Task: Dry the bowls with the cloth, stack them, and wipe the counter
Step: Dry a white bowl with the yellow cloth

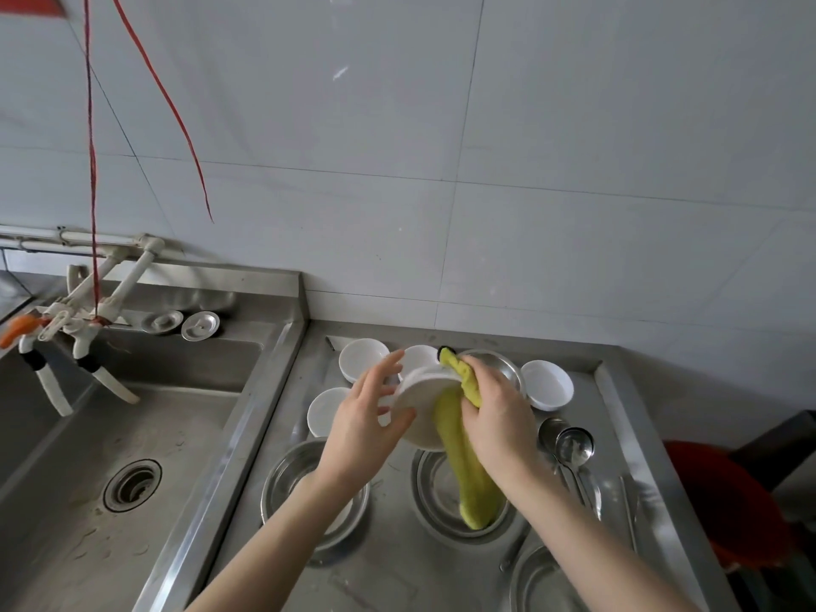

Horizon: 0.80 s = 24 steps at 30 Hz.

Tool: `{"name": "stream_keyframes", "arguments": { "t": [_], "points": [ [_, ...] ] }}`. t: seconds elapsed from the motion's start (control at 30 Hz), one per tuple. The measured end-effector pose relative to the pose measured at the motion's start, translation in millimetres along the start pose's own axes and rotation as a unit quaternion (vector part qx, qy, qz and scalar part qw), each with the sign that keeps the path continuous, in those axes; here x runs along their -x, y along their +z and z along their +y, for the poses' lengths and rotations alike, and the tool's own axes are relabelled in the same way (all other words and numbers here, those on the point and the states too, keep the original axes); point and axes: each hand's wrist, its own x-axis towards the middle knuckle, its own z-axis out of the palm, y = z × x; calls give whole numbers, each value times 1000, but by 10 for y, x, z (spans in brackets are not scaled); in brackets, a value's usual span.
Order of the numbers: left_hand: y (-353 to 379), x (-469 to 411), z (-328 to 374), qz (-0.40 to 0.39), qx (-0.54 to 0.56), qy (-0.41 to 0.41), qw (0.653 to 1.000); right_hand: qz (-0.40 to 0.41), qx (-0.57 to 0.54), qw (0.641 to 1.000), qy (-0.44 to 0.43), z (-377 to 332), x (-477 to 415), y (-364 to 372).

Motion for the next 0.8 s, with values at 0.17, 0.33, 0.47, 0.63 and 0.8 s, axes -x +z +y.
{"name": "stream_keyframes", "arguments": {
  "t": [0.17, 0.33, 0.47, 0.63, 0.8],
  "points": [
    [44, 21, 15, 12, 52, -67, 996, 6, -86, 995, 52, 35, -53, -34],
    [8, -97, 45, 33, -122, 52, 991, -2, 9, 1000, -11, 2, -2, -4],
    [-93, -168, 84, -27, -259, 223, 939, -13, 80, 992, -92, 17, 66, -8],
    [-121, -55, 53, -17, -94, 70, 993, 21, -13, 999, -30, 77, 34, -35],
    [-33, 20, 76, 3, 41, -52, 998, 20, -152, 985, 74, 74, -18, -41]
  ]
}}
